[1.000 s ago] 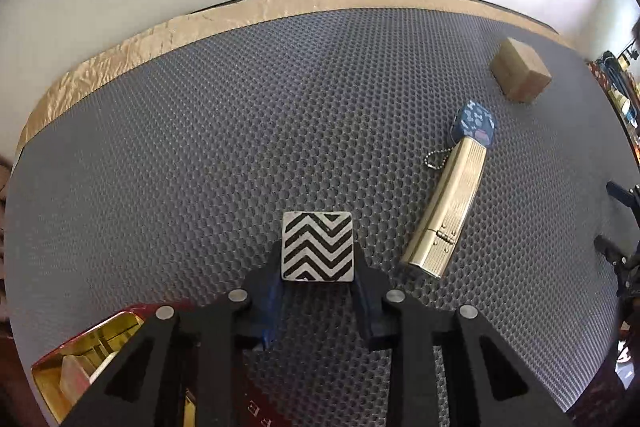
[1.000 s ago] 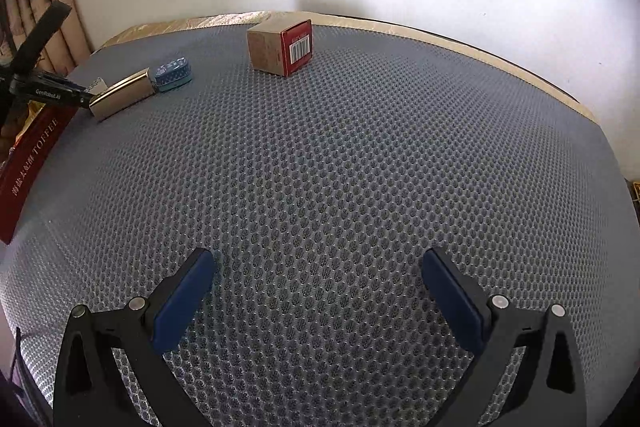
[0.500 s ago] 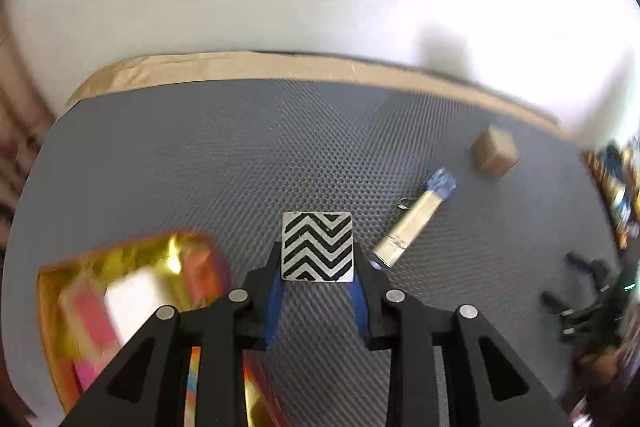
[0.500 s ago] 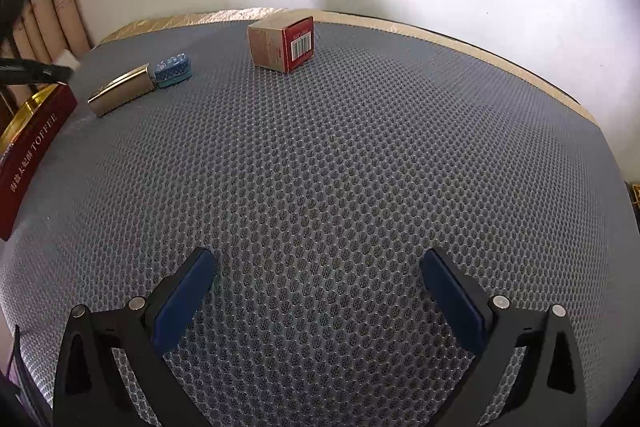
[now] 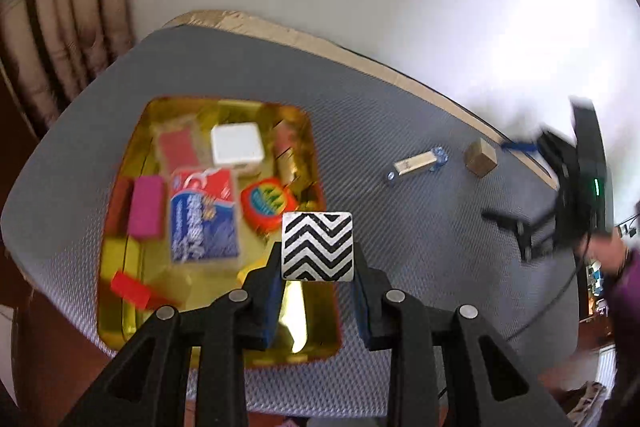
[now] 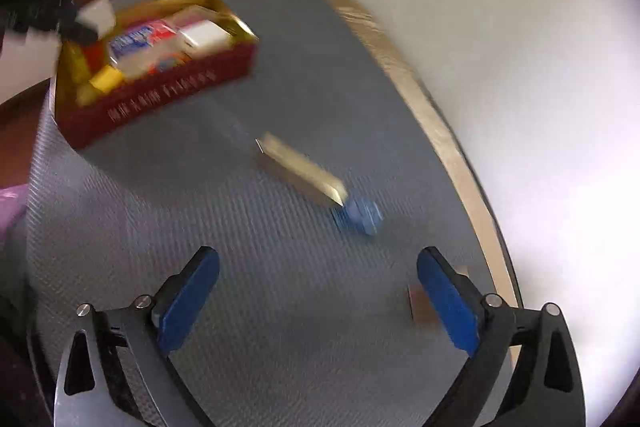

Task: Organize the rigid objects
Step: 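Carry zigzag cube to tin with left tool while right grasps gold lighter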

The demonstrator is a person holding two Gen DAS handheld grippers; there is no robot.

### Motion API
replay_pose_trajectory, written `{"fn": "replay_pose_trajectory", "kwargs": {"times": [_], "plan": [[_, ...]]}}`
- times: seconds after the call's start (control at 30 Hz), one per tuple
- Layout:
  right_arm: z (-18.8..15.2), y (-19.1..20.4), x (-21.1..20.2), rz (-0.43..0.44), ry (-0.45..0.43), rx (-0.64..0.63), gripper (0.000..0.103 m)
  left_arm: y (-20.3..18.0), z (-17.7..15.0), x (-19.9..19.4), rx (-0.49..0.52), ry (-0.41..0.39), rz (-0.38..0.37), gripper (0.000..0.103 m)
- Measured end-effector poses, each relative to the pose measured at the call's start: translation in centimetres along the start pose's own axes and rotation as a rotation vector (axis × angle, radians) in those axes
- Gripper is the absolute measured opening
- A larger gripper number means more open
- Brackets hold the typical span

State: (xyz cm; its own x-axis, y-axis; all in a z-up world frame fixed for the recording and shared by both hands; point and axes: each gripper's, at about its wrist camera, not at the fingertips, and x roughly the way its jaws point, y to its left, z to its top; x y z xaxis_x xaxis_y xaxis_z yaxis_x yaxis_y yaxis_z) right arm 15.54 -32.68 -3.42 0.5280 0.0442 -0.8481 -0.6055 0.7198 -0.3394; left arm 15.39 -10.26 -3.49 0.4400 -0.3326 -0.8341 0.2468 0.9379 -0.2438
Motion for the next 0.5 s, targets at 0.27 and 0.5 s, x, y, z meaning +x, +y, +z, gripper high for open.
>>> {"fn": "replay_pose_trajectory", "kwargs": {"times": [0.27,0.5], "plan": [[6.9,0.6,7.4,0.003,0.206,-0.345,0.096,2.0,-1.3,-0.4,-0.034,0.007,0.004,0.03],[8.7,1.2,13.1,0.06,0.352,-0.447,0.068,2.8,-1.3,1.5,-0.031,0.043,0.0,0.03]]}}
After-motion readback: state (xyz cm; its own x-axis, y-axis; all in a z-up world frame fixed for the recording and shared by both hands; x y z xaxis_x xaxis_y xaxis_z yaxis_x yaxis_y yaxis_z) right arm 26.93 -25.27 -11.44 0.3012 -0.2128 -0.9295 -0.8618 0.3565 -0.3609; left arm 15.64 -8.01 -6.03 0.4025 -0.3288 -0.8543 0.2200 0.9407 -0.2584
